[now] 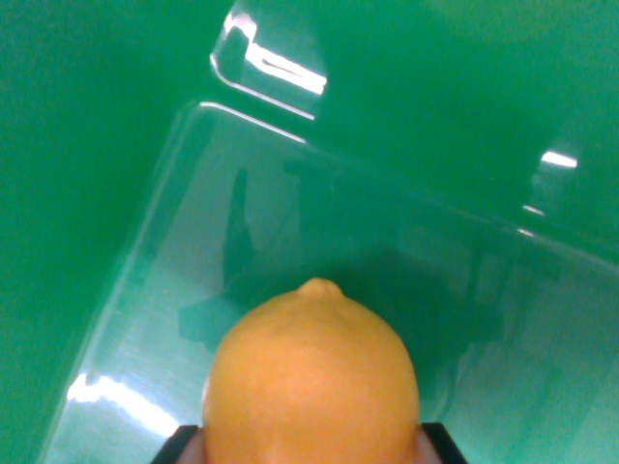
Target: Pick fruit
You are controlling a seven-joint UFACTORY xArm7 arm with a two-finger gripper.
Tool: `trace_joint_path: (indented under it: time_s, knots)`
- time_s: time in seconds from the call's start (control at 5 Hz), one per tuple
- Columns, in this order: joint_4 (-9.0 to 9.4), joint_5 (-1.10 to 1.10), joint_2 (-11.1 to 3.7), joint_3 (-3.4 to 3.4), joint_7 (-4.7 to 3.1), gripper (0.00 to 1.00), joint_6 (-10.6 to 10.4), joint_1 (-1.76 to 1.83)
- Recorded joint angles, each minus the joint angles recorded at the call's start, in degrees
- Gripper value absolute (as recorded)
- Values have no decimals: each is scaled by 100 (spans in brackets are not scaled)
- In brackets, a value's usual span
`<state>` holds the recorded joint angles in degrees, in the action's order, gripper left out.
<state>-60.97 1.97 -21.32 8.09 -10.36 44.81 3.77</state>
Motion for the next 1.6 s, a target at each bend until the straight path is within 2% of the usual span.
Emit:
trace_joint_path:
  time_s: [1.0,1.2,1.4,1.6]
  knots:
    - [-41,-4,22,1,-2,100,63,-1]
    - [-98,-9,54,3,-4,100,152,-2]
    - [-98,-9,54,3,-4,100,152,-2]
    - [-181,-17,99,5,-7,100,279,-5]
